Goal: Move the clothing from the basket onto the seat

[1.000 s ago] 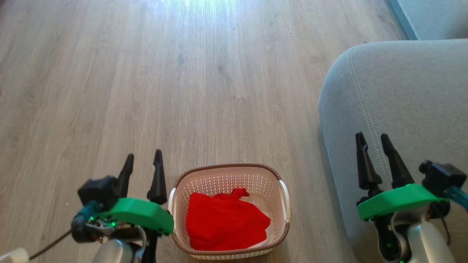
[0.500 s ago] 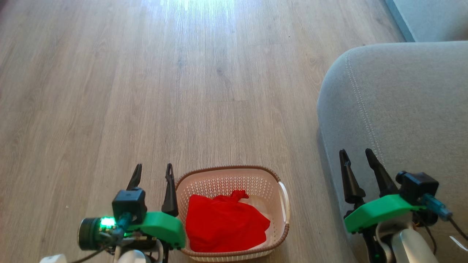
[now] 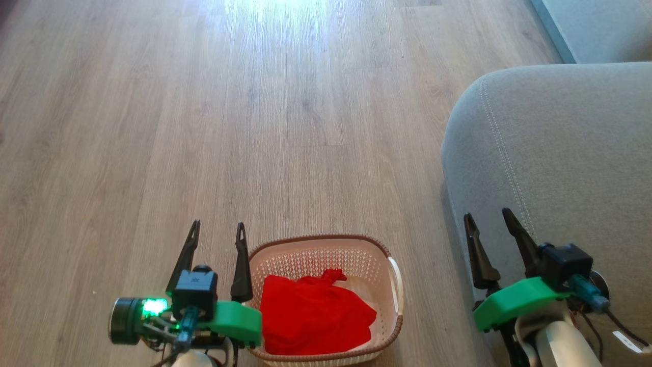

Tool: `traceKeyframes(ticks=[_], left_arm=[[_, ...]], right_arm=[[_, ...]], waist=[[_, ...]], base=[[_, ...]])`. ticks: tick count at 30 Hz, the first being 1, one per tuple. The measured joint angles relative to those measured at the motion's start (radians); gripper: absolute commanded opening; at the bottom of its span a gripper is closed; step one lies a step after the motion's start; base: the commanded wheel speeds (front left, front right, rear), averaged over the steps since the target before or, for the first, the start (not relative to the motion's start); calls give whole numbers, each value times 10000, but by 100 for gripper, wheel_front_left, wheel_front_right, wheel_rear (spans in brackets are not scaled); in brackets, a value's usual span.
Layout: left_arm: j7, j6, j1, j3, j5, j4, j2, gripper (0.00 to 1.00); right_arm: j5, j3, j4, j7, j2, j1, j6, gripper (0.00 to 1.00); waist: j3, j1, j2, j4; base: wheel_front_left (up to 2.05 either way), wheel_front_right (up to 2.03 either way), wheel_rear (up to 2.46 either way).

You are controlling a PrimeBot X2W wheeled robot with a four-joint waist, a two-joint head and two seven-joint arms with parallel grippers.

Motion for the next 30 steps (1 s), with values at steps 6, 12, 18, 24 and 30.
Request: traceKeyframes(ticks=[6, 12, 18, 24, 30], left_arm=[[-113, -94, 33, 23, 723, -36, -153, 100], [-278, -663, 110, 153, 1200, 230, -374, 100], [-280, -1682, 178, 943, 888, 224, -920, 100], [-280, -2303, 406, 1402, 943, 307, -1076, 100], [-280, -2640, 470, 1718, 1101, 456, -1225, 100]], right_arm=[[-573, 88, 105, -203, 0, -20, 0, 100], [-1087, 71, 391, -376, 0, -33, 0, 100], [-1020, -65, 688, -376, 0, -35, 0, 100], [-1005, -146, 711, -382, 0, -50, 0, 100], [-857, -184, 709, -384, 0, -224, 0, 100]], waist=[[-54, 0, 0, -6], [-97, 0, 0, -18], [-106, 0, 0, 2], [-89, 0, 0, 5], [-59, 0, 0, 6]], base=[[0, 0, 0], [0, 0, 0], [0, 0, 0], [0, 0, 0], [0, 0, 0]])
